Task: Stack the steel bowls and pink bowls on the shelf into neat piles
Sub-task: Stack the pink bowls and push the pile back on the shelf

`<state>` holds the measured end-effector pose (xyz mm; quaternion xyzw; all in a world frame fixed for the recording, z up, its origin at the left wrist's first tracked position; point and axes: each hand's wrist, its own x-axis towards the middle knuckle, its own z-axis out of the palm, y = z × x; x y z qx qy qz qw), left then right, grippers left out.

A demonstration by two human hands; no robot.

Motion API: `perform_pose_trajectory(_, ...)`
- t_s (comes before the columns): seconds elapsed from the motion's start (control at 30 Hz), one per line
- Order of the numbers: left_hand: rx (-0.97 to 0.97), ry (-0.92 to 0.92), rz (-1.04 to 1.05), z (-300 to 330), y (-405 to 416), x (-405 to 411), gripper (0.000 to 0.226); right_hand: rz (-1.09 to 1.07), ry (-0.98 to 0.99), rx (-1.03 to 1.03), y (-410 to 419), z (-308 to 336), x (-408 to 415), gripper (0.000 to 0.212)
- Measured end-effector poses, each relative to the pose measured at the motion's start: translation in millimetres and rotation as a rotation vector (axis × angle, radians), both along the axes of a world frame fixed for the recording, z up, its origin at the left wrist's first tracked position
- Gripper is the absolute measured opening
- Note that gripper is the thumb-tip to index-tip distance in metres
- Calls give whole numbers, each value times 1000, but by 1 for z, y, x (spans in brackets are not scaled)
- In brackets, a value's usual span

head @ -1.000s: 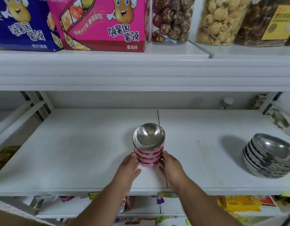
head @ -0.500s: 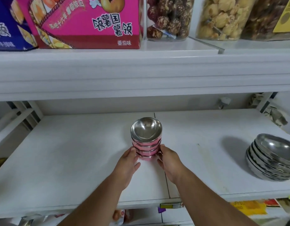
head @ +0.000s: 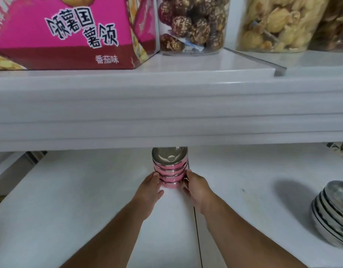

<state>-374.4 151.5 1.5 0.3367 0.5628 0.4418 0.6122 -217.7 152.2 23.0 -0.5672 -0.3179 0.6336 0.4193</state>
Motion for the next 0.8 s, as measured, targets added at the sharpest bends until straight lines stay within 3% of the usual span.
perform_pose_trajectory(0.27, -52, 66, 21, 6, -2, -5, 13, 43, -175, -24, 1, 2, 1, 31)
perform_pose_trajectory(0.4, -74, 491, -125, 6, -20, -4, 57, 108, -285, -34, -21, 15, 5, 27)
perform_pose_trajectory(0.47, -44, 684, -237, 7, -31, -4, 63, 116, -359, -32, -34, 22, 7, 32)
perform_pose_trajectory(0.7, 108, 1162, -571, 10, -61, 1, 71, 478, -1120, 185, -80, 12, 24, 51)
perform_pose_trajectory(0.8, 163, 1282, -664, 17, -77, 16, 71, 586, -1400, 228, -100, 6, 40, 61)
